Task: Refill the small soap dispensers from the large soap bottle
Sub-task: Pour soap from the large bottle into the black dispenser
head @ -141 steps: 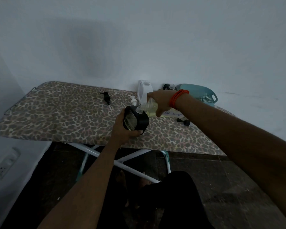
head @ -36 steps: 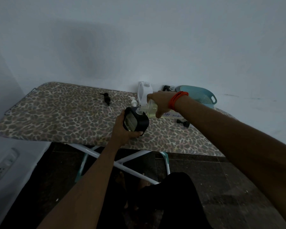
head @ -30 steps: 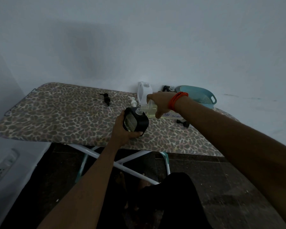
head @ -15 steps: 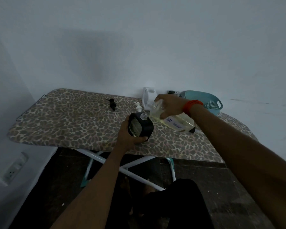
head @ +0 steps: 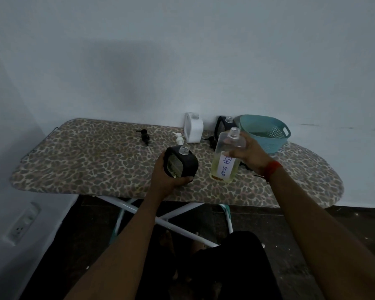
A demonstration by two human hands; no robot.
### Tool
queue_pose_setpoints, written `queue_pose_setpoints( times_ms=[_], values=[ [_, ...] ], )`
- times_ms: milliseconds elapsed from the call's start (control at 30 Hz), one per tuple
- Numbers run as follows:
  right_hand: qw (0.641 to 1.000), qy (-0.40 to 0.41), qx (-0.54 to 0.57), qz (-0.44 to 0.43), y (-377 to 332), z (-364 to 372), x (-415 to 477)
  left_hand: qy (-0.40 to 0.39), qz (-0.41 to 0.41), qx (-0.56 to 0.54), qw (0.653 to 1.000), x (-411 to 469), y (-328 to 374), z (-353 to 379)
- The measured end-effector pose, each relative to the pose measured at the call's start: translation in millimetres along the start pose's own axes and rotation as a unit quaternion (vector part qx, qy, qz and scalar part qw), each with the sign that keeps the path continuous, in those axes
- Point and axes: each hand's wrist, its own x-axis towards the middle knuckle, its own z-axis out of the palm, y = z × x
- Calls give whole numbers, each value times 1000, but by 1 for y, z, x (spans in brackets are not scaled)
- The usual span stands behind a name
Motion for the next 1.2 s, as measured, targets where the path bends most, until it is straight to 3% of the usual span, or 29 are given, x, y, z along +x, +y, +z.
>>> queue_pose_setpoints(
  times_ms=[233,367,633,1200],
  values=[
    [999,24,36,2,16,-2,-6,27,-36,23,999,-3,6,3],
    [998,32,47,1,22,0,-7,115,-30,67,991,-14,19,26],
    [997,35,74,-4,25,3,-11,296,-105,106,943,-37,45,89],
    [995,14,103,-11,17,6,-14,284,-84,83,951,-43,36,84]
  ],
)
